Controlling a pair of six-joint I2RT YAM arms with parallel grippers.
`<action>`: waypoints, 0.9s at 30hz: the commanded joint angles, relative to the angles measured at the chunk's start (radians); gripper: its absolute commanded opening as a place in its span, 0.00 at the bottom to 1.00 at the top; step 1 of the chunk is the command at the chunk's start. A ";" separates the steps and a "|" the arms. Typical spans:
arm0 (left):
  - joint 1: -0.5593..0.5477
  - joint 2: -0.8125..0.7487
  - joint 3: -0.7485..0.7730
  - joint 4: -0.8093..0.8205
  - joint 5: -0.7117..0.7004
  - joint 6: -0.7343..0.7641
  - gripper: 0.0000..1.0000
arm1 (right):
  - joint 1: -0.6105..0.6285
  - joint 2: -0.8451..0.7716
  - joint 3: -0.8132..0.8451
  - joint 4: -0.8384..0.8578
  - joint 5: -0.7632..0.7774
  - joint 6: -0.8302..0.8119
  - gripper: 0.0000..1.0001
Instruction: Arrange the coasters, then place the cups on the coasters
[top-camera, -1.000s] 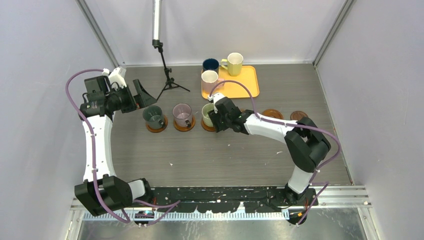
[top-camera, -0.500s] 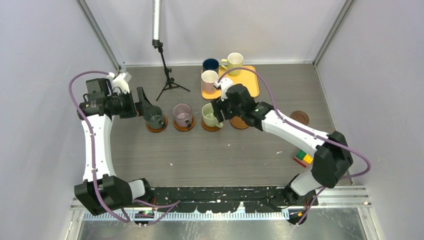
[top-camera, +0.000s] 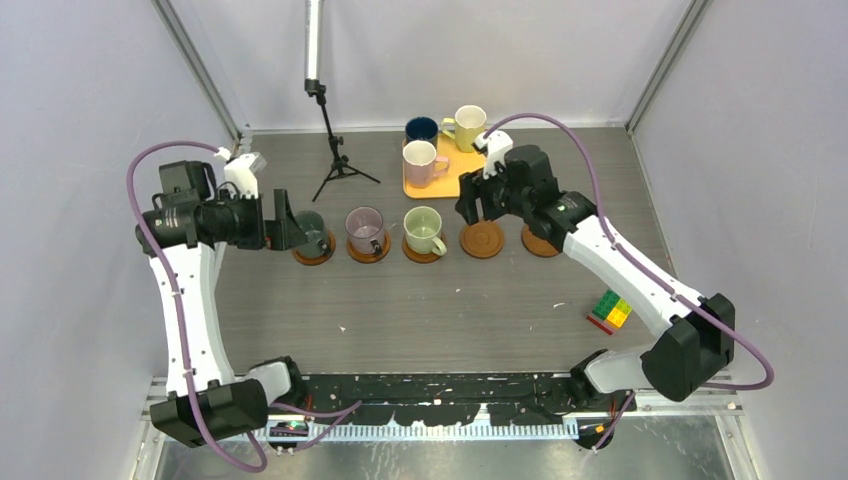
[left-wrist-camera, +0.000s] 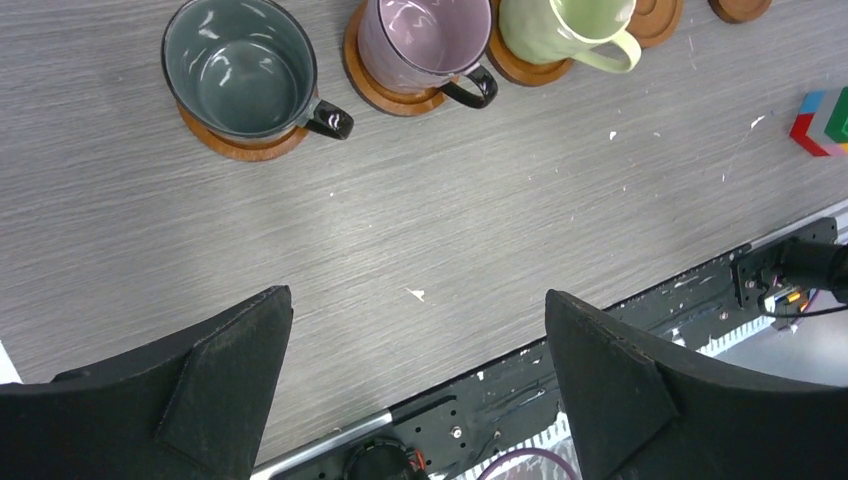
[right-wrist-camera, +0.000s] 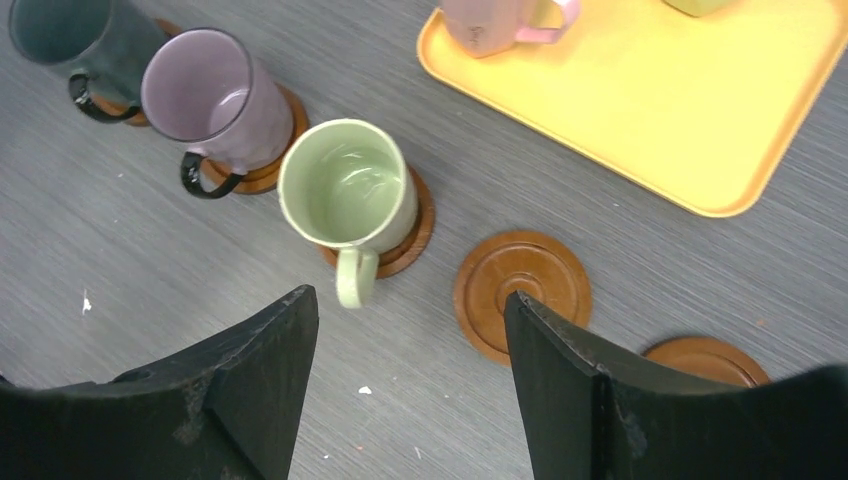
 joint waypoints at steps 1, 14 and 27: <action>-0.019 -0.019 0.014 -0.046 0.002 0.048 1.00 | -0.086 -0.047 -0.007 0.000 -0.045 0.003 0.73; -0.096 0.032 -0.055 0.277 -0.052 0.180 1.00 | -0.214 0.171 0.197 -0.031 -0.165 -0.363 0.88; -0.097 -0.018 -0.123 0.329 -0.089 0.119 1.00 | -0.237 0.577 0.514 -0.259 -0.309 -0.562 0.81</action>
